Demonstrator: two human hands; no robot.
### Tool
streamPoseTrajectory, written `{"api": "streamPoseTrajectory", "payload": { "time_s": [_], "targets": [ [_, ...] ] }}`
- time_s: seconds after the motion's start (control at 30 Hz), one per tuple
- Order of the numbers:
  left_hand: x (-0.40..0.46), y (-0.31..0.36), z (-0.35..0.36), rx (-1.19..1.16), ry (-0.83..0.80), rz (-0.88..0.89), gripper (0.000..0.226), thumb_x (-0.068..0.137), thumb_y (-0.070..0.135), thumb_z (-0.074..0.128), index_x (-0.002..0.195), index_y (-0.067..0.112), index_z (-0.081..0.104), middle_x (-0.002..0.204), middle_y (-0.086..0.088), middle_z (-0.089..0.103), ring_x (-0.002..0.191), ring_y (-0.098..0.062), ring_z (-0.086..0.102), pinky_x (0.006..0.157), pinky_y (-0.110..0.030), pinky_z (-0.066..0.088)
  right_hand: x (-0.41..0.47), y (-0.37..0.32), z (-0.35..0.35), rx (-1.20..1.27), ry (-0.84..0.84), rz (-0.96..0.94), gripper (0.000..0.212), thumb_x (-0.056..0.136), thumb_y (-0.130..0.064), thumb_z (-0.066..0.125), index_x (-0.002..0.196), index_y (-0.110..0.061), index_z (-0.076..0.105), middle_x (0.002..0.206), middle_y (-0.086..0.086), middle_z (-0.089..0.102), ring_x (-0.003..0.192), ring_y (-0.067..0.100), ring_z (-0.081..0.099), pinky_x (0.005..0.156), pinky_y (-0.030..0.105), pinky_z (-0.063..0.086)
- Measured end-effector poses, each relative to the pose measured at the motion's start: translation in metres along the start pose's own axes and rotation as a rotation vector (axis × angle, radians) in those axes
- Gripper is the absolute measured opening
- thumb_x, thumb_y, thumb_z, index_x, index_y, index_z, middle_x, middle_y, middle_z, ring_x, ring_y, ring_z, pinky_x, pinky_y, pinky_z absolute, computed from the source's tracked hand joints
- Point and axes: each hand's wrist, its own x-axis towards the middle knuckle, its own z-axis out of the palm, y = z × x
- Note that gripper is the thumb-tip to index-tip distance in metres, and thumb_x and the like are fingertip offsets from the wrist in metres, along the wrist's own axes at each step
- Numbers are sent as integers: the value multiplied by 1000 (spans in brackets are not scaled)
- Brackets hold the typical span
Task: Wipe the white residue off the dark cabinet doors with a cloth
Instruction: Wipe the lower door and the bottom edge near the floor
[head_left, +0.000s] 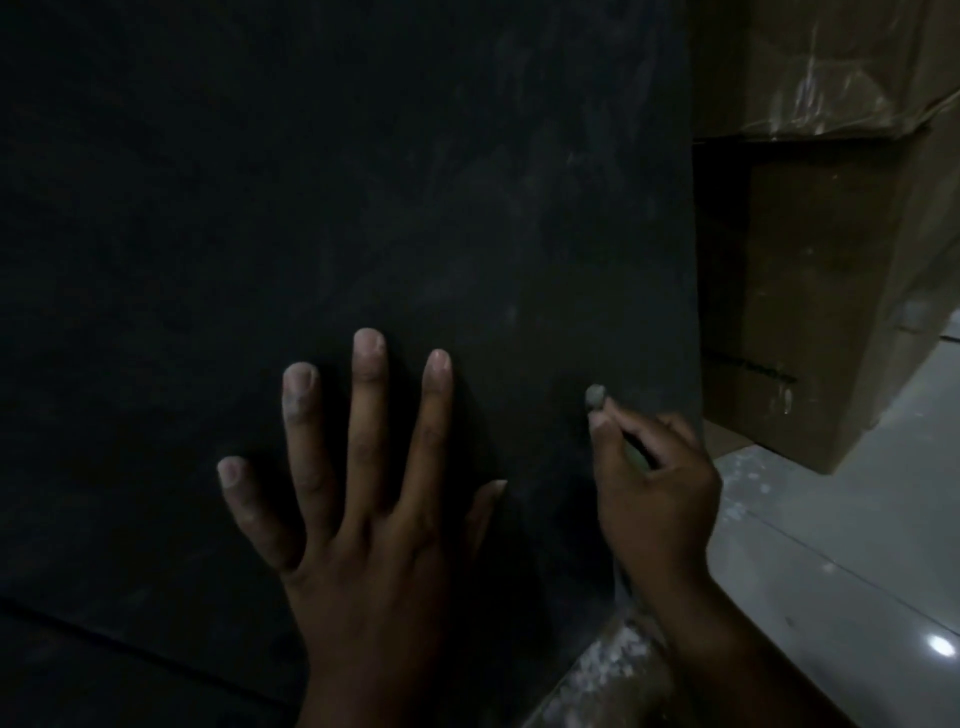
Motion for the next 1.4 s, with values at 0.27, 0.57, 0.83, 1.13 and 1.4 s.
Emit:
{"api": "streamPoseTrajectory", "payload": {
  "time_s": [0.27,0.57,0.83,1.13,1.4],
  "targets": [
    [-2,10,-34,-29,-100,-4,87,92,74,56,164,35,27,175,-5,9,161,-27,-5,124,-53,-14,-4,-42,24,65,46,-249,11,91,-6,77,101,-7,79,85,3,59,75,0,58,68,2,38],
    [-13,-1,-29,51,-26,22,85,91,77,53,163,37,30,174,-1,15,162,-30,4,123,-57,-13,-11,-16,8,46,16,21,12,89,-7,79,100,-10,81,83,0,63,78,-11,59,67,-1,38],
    [-15,-6,-34,84,-11,23,87,89,77,55,163,37,30,174,-1,18,161,-29,7,124,-57,-8,-17,-77,32,127,-20,-359,13,92,-12,76,104,-12,80,83,-2,57,72,4,58,63,11,43],
    [-17,-25,-47,27,-30,-90,104,84,82,55,166,27,22,175,-8,7,162,-29,-1,125,-53,-11,-9,-65,30,128,83,-118,13,89,-5,78,102,-7,79,85,8,63,74,-3,58,69,1,40],
    [-22,-33,-47,99,19,-61,93,89,80,50,164,29,29,174,-5,15,161,-29,8,125,-54,-6,-73,-64,28,128,-129,-436,10,88,-6,79,97,-8,82,77,2,59,66,13,61,62,23,48]
  ]
}}
